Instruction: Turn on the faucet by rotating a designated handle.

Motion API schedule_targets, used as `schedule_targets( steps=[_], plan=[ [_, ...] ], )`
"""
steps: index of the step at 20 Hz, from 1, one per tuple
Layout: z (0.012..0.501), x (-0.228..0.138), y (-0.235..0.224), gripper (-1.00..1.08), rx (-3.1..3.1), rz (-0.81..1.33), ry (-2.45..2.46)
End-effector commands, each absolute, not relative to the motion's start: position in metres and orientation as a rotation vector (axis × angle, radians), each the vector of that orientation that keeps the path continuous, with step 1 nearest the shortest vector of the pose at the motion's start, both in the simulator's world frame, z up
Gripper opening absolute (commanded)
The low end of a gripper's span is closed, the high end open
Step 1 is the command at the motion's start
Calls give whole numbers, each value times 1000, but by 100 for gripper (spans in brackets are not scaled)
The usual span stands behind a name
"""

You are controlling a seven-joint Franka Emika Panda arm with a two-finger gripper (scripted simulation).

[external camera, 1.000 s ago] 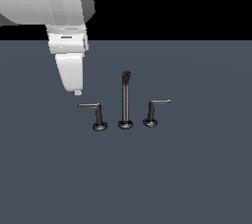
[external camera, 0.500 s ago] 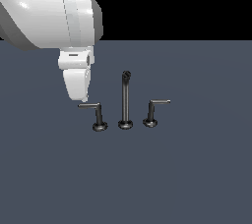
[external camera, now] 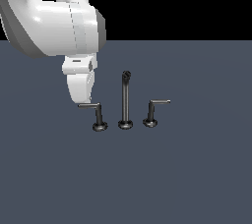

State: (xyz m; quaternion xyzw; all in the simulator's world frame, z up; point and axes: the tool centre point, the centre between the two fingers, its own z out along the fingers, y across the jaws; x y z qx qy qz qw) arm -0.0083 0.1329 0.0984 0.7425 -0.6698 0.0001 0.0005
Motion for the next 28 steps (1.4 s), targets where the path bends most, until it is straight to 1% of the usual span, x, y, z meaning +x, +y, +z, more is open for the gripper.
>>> schedule_targets(
  steps=[1,4,15,16,17,28],
  plan=[
    [98,-7,133,-100,2330,1,-2107],
    [98,-8,133,-100,2330,0,-2106],
    [98,-47,147,-100,2330,0,-2107],
    [98,-47,147,-100,2330,0,-2107],
    [98,-38,142,-100,2326,7,-2124],
    [98,-75,133,-100,2329,2,-2113]
  ],
)
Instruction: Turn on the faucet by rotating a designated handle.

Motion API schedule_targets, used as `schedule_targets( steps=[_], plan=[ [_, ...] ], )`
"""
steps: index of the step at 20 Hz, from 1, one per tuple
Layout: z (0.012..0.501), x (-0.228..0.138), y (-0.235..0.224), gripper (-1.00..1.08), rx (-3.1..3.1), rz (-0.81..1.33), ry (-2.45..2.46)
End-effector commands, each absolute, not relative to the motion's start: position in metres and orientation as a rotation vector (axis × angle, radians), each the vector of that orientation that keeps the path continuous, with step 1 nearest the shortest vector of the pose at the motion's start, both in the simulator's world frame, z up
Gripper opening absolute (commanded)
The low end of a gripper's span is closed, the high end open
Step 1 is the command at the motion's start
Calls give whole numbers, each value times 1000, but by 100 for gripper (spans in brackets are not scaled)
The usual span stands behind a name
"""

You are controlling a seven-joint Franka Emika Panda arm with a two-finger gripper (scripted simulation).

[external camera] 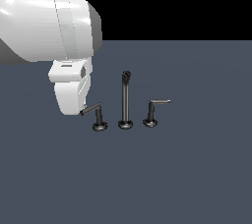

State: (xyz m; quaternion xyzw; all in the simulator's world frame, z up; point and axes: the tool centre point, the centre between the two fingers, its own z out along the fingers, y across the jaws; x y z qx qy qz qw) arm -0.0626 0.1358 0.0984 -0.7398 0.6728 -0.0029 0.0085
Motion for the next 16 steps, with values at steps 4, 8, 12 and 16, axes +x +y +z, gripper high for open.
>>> schedule_targets(
  steps=[4,8,12,16],
  plan=[
    [98,-88,130,-100,-2329,-1,2108],
    [98,-86,127,-100,-2326,-2,2099],
    [98,-93,112,-100,-2328,-1,2102],
    [98,-100,98,-100,-2329,-1,2105]
  ],
)
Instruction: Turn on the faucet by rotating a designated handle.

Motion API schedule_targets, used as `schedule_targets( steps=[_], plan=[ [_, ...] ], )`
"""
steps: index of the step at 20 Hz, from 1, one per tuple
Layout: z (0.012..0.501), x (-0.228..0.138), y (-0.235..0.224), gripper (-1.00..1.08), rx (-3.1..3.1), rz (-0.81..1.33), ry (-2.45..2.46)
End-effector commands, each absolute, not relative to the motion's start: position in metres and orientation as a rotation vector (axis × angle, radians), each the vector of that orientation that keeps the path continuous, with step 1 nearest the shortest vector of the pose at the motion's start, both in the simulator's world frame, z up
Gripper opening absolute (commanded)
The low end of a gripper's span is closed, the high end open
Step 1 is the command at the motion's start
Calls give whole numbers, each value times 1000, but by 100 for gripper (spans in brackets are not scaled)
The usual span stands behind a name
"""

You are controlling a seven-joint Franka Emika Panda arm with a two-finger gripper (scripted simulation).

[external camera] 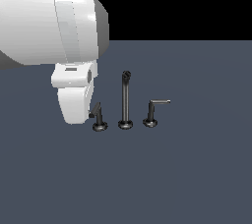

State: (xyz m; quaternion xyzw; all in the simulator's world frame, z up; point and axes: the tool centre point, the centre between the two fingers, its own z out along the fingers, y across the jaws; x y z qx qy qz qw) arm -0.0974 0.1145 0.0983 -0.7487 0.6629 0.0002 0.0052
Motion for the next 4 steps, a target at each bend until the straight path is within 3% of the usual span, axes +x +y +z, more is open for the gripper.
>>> schedule_targets(
  steps=[1,4],
  plan=[
    [98,-102,94,-100,-2329,0,2105],
    [98,-106,87,-100,-2330,0,2107]
  ],
)
